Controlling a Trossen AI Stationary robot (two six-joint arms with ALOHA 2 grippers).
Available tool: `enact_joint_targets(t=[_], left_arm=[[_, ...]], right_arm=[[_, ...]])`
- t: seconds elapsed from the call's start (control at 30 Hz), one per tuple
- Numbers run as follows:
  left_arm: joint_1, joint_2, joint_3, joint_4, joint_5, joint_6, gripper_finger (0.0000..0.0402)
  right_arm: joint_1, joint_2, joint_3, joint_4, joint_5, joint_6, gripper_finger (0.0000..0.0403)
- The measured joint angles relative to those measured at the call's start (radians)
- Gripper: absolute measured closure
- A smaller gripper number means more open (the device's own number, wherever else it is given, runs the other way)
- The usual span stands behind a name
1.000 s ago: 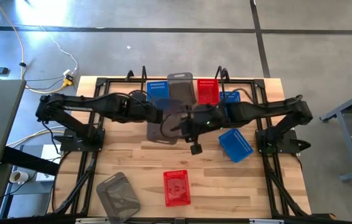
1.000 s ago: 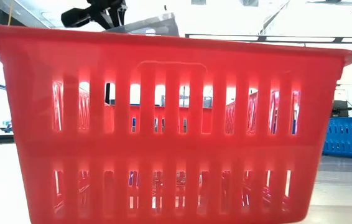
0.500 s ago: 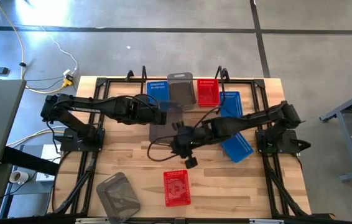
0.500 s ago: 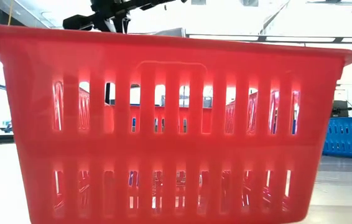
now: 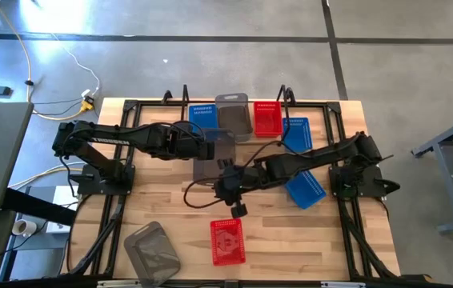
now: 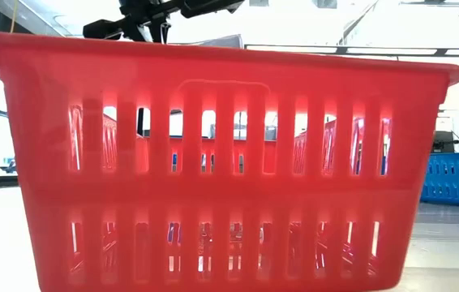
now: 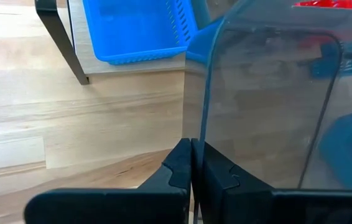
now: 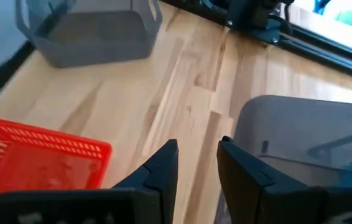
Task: Stack baskets on shelf by color
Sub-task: Stack the top black bin on the other black bin on the shelf
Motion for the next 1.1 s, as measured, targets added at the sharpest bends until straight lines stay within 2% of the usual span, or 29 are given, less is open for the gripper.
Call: enact_joint_targets(t=[0.33, 0.5, 0.63, 0.77, 0.93, 1.1], left_arm=[[0.0, 0.0, 0.0, 0.044, 0.013, 0.022, 0.0401], [0.001, 0.0, 0.0, 0.049, 0.014, 0.03, 0.0401], [0.0, 0.0, 0.0, 0.047, 0.031, 0.039, 0.0401], [0.003, 0.0, 0.0, 0.046, 0.029, 0.045, 0.0401], [0.013, 0.0, 0.0, 0.046, 0.027, 0.055, 0.0401], [0.014, 0.0, 0.0, 0.046, 0.026, 0.056, 0.0401]], right_arm=[[-0.009, 0.052, -0.001, -0.08, 0.125, 0.024, 0.0304], [-0.026, 0.052, -0.001, -0.102, 0.135, 0.037, 0.0304], [-0.019, 0.051, 0.022, -0.094, 0.129, -0.005, 0.0304], [-0.013, 0.051, 0.055, -0.108, 0.191, -0.043, 0.0304], [-0.015, 0.05, 0.061, -0.143, 0.092, 0.003, 0.0304], [-0.013, 0.05, 0.061, -0.144, 0.089, 0.015, 0.0304]])
